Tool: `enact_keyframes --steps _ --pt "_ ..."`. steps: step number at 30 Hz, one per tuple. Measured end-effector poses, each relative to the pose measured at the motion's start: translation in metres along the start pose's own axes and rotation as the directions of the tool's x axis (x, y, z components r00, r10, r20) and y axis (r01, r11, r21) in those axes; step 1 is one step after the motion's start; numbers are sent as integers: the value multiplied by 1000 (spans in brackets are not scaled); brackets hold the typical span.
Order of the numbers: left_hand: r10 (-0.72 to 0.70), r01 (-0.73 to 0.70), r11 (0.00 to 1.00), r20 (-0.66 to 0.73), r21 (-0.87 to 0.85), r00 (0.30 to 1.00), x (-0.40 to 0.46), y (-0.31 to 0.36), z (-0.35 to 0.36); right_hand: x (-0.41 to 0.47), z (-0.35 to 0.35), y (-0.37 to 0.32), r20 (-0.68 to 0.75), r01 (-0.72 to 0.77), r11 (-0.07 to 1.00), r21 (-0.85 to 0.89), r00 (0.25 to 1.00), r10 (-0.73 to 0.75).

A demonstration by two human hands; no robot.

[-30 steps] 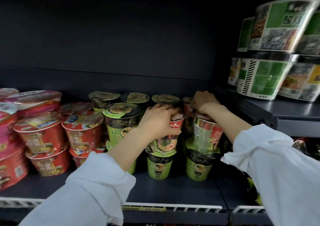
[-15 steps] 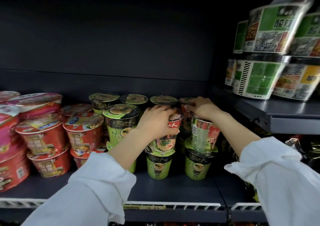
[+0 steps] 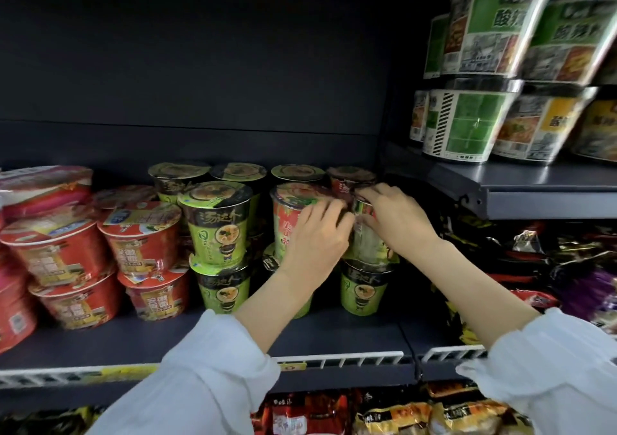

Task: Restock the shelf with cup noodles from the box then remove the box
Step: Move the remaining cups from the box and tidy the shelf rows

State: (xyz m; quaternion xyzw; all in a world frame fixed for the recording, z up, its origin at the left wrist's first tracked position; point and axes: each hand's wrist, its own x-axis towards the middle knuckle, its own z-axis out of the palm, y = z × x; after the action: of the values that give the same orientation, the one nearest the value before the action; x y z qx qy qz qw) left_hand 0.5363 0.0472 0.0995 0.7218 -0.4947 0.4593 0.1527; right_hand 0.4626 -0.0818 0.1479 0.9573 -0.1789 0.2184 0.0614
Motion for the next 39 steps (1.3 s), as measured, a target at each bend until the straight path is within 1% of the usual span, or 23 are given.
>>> enact_keyframes --steps 2,6,8,12,15,17,19,20,21,22,23,24,25,27,28,29,30,31,32,33,35,39 --pt "-59 58 998 52 15 997 1 -9 1 2 0 -3 11 6 1000 -17 1000 -6" --pt "-32 28 999 81 44 996 0 -17 1 8 -2 -11 20 2 1000 -30 1000 -1" --pt "-18 10 996 90 92 996 1 -15 2 8 -3 -15 18 -17 999 -37 1000 18" --pt "-61 43 986 104 162 993 2 -15 4 4 -2 -16 40 -27 996 -85 999 31" --pt "-72 47 986 155 161 985 3 -16 5 1 1 -13 42 -15 993 -115 999 20" --pt "-68 49 990 150 133 986 4 -16 3 0 1 -12 32 -11 993 -120 999 15" --pt "4 -13 996 96 89 995 2 -13 2 0 2 -10 24 -6 993 -120 1000 9" --pt "83 -87 995 72 52 994 0 -10 3 0 2 -9 27 -2 993 -116 1000 5" --pt "167 -167 986 65 -4 984 -3 -6 4 0 1 -8 38 2 994 -110 999 2" --pt "219 -210 974 107 -87 970 -7 1 3 1 1 -7 53 6 994 -107 999 -1" --pt "207 -169 968 207 -187 956 -10 10 1 1 0 -6 67 9 994 -109 998 -2" --pt "139 -58 969 333 -240 933 -13 17 2 1 -1 -5 77 12 993 -114 997 -3" --pt "26 93 964 438 -249 899 -15 24 4 1 -2 -4 84 14 993 -115 996 -4" --pt "-175 349 914 578 -205 797 -16 33 12 0 -4 -3 96 17 994 -108 995 -6" --pt "-244 463 860 626 -212 741 -15 34 16 -1 -6 -2 104 20 994 -105 995 -9" --pt "-284 573 786 687 -232 669 -12 34 19 -2 -7 -2 108 24 994 -104 994 -12" --pt "-298 665 703 743 -253 599 -9 35 22 -2 -8 -1 108 26 994 -107 994 -14" --pt "-289 727 633 790 -267 542 -7 36 26 -3 -8 0 105 26 993 -114 994 -14" --pt "-283 763 583 811 -279 512 -6 38 29 -4 -8 1 99 23 992 -126 995 -10" --pt "-283 785 547 819 -289 499 -5 42 30 -5 -8 1 93 17 990 -141 996 -3" --pt "-280 801 502 816 -325 506 -5 51 34 -6 -7 2 82 -8 986 -169 996 23" --pt "-273 784 527 809 -328 521 -2 53 38 -6 -10 2 50 -74 979 -188 995 84"
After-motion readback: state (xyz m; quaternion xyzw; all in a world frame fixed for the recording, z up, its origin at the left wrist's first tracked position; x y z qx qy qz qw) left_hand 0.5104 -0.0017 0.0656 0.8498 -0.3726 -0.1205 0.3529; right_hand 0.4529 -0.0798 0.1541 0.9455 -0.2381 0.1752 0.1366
